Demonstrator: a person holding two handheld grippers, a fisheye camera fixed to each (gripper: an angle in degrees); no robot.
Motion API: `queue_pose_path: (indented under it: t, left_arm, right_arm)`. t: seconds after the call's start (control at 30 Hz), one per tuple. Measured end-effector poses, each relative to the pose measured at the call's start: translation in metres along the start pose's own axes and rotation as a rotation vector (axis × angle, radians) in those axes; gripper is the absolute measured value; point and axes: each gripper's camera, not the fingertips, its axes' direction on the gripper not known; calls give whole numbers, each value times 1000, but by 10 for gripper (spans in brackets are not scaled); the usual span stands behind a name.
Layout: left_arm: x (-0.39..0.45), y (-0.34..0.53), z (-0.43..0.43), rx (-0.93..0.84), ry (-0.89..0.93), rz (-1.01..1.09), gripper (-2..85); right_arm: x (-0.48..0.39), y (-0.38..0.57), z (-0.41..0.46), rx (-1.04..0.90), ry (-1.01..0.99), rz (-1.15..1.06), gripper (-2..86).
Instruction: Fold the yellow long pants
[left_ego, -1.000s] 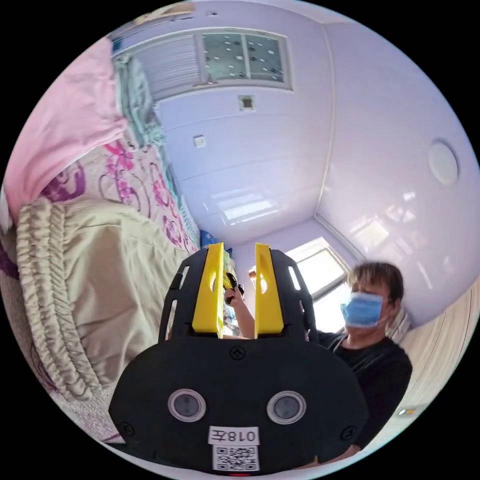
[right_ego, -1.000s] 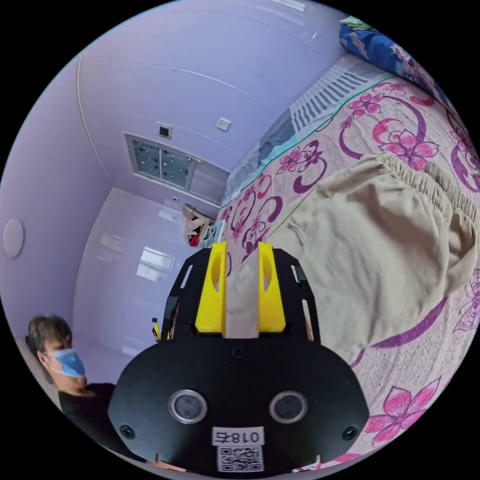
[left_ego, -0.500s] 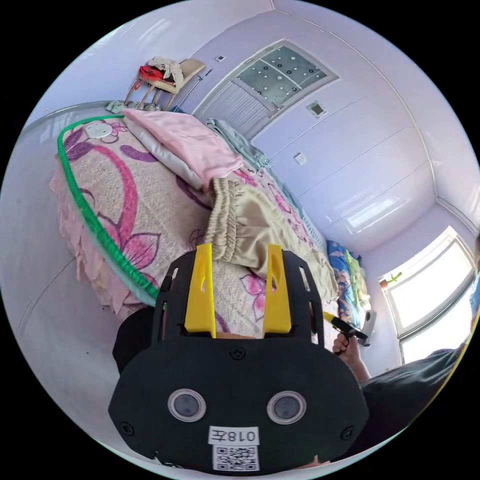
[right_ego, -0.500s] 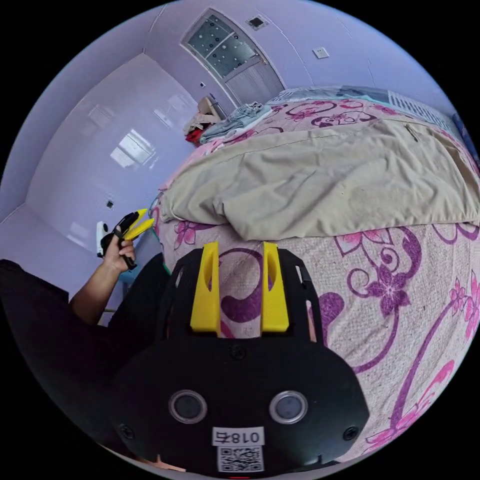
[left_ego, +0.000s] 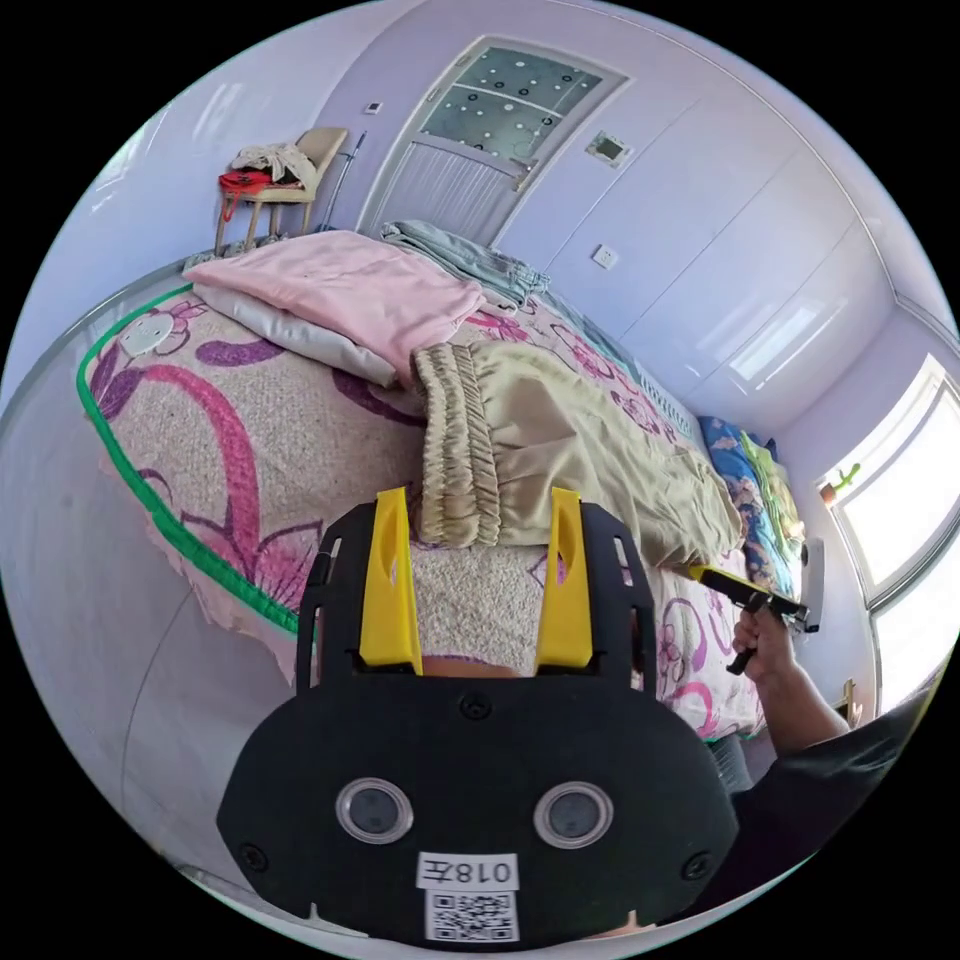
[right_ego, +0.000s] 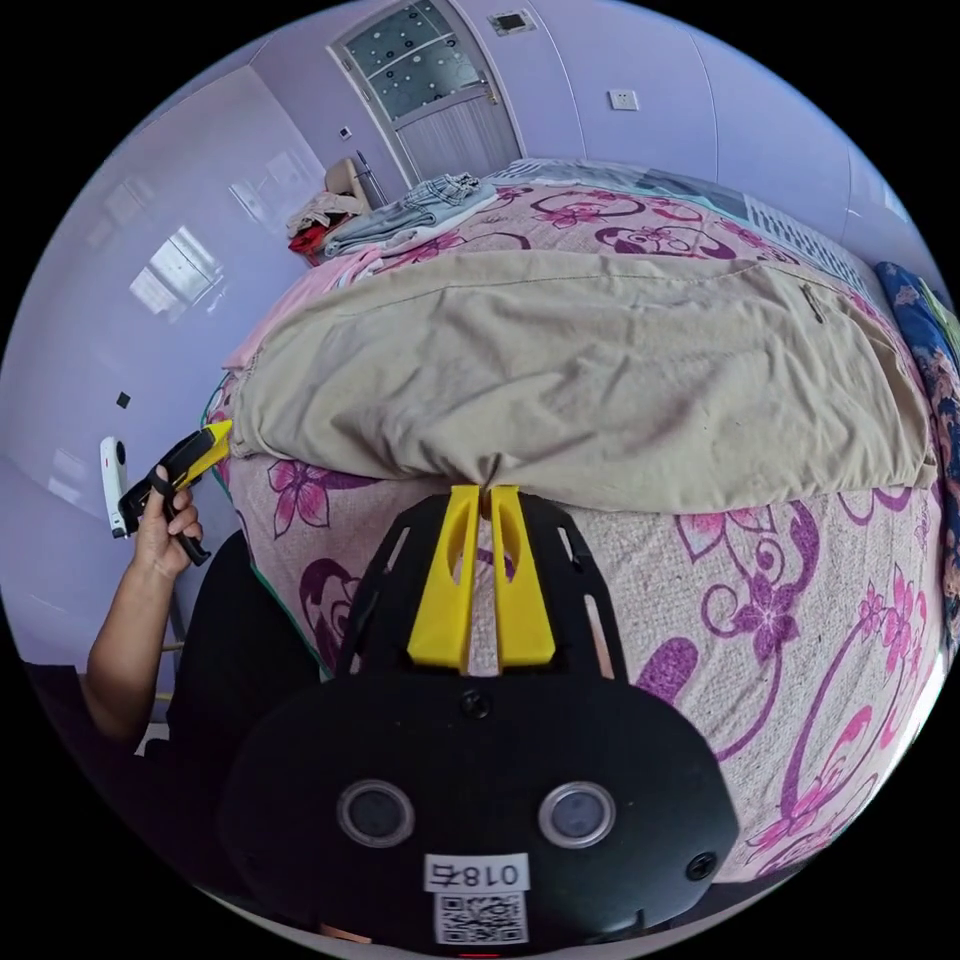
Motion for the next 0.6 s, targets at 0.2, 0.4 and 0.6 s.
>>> queue_pose_path:
  t: [0.2, 0.4, 0.6]
  left_arm:
    - [15, -9, 28, -126, -62, 84, 118]
    - [36, -24, 5, -102, -70, 228, 41]
    - [30, -38, -57, -94, -85, 317, 38]
  right_arm:
    - [-3, -10, -18, 22, 16, -35, 6]
    - [15, -23, -36, -16, -86, -43, 3]
    - [22, -20, -48, -123, -283, -73, 4]
